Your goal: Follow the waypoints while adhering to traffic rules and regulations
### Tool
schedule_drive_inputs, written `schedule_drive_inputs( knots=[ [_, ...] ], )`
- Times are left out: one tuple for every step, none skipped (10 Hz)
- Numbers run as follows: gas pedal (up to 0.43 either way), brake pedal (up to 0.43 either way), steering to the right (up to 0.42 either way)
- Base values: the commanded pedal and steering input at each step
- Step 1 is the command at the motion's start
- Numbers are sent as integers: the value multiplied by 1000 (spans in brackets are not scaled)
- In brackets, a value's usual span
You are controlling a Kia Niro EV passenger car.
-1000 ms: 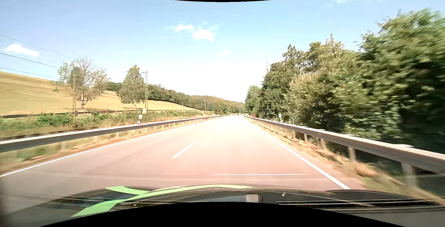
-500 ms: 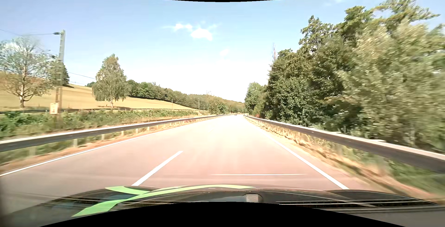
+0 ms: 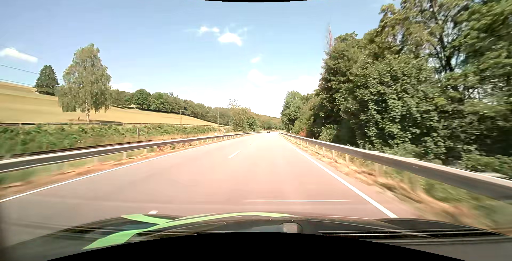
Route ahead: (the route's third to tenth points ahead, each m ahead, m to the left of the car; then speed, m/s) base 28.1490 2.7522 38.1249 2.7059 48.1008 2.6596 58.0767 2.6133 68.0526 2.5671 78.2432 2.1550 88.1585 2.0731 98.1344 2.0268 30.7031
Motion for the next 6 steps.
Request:
schedule_drive_inputs(
  knots=[
    [220,0,0],
    [209,0,0],
    [209,0,0],
    [209,0,0],
    [209,0,0],
    [197,0,0]
  ],
)
